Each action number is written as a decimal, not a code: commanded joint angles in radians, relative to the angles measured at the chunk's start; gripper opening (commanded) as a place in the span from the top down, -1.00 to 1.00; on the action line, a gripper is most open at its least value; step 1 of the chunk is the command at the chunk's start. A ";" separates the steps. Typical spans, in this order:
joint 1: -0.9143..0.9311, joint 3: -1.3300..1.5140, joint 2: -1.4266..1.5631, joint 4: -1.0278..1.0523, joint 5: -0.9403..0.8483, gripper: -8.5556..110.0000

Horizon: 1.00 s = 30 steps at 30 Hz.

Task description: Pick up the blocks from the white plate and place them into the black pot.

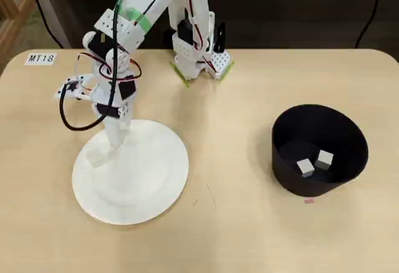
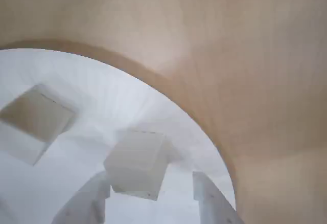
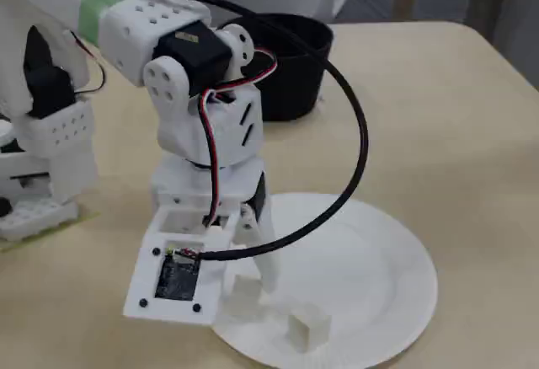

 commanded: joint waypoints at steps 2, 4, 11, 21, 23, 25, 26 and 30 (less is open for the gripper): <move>0.008 -0.043 -0.005 -0.032 0.000 0.49; 0.006 -0.043 -0.012 -0.049 0.006 0.50; 0.006 -0.046 -0.032 -0.095 0.026 0.72; -0.063 -0.048 0.000 -0.130 0.064 0.90; -0.098 -0.048 0.060 -0.146 0.104 0.90; -0.150 -0.035 0.156 -0.178 0.166 0.90; -0.179 -0.035 0.210 -0.189 0.195 0.90; -0.311 -0.035 0.417 -0.227 0.318 0.90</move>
